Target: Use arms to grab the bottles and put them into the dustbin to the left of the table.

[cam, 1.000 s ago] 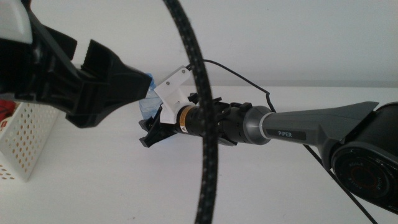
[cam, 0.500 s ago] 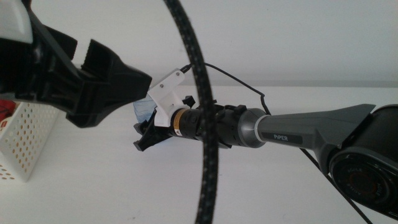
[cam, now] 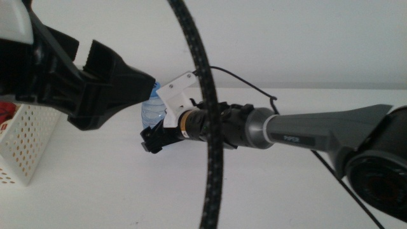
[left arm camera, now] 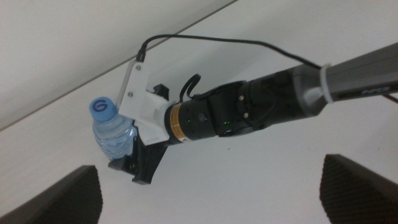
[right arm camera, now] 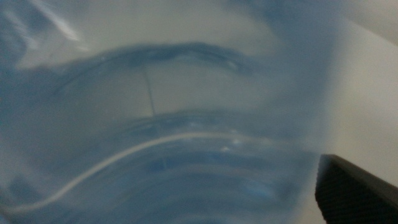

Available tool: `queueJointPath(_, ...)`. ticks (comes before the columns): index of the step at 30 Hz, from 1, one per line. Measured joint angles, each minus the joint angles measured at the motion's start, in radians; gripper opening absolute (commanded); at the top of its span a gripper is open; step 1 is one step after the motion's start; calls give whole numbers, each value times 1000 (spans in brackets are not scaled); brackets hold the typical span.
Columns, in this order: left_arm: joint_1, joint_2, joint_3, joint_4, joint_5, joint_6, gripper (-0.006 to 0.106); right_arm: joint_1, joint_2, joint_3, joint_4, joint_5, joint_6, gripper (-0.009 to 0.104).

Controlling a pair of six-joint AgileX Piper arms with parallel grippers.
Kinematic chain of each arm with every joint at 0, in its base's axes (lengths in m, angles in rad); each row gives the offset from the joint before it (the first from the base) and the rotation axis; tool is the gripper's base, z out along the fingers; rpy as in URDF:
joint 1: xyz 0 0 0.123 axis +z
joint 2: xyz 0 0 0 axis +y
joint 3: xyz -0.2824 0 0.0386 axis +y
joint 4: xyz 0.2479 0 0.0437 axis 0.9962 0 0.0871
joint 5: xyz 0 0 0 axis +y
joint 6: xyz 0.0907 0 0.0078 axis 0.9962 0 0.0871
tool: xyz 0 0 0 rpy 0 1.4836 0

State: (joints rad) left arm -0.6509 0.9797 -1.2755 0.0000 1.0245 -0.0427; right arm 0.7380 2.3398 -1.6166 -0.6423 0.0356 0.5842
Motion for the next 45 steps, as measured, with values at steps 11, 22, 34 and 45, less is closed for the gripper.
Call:
queueJointPath(11, 0, 0, 0, 0, 0, 0, 94, 0, -272, 318, 49, -36, 61, 91)
queueJointPath(22, 0, 0, 0, 0, 0, 0, 94, 0, -693, 596, 107, 169, 46, 91)
queueJointPath(34, 0, 0, 0, 0, 0, 0, 94, 0, -1112, 603, 517, 500, -374, 91)
queueJointPath(45, 0, 0, 0, 0, 0, 0, 94, 0, -1305, 603, 570, 647, -408, 91)
